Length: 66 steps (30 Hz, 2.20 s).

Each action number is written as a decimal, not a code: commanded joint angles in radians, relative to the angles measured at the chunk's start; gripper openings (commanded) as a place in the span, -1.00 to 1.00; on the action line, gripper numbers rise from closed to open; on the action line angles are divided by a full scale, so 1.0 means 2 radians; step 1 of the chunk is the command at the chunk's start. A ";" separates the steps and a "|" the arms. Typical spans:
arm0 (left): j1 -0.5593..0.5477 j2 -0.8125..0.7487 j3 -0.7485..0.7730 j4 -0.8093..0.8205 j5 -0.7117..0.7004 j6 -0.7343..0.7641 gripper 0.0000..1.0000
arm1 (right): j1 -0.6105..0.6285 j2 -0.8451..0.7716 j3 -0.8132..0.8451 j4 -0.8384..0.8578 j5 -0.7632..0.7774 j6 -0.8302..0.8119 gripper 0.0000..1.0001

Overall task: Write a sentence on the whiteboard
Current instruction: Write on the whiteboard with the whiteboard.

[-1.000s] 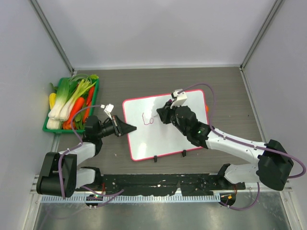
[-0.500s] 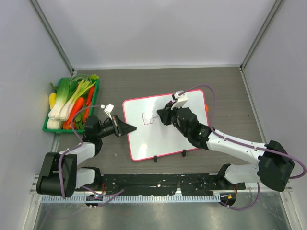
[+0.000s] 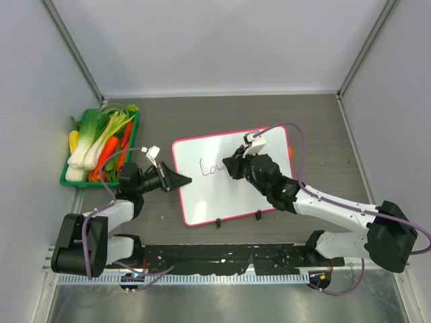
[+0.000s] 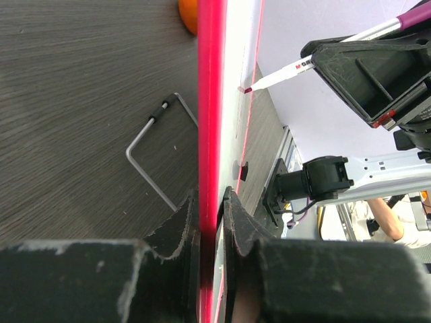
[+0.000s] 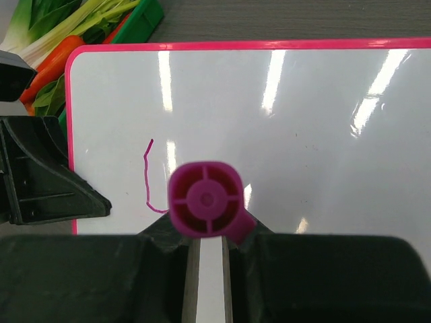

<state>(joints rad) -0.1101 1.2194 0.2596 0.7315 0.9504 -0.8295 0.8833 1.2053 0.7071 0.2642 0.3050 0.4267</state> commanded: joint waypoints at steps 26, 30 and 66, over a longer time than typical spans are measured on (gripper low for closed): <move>-0.005 0.004 0.004 -0.027 -0.038 0.057 -1.00 | -0.001 -0.008 0.008 -0.023 0.048 -0.008 -0.99; -0.006 0.004 0.004 -0.026 -0.038 0.057 -1.00 | -0.002 -0.004 0.015 -0.022 0.056 -0.009 -0.99; -0.006 0.003 0.004 -0.028 -0.038 0.058 -1.00 | -0.012 -0.037 0.013 -0.021 0.029 0.008 -0.99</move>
<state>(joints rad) -0.1127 1.2190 0.2615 0.7338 0.9531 -0.8291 0.8650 1.1603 0.7506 0.1982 0.3752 0.4225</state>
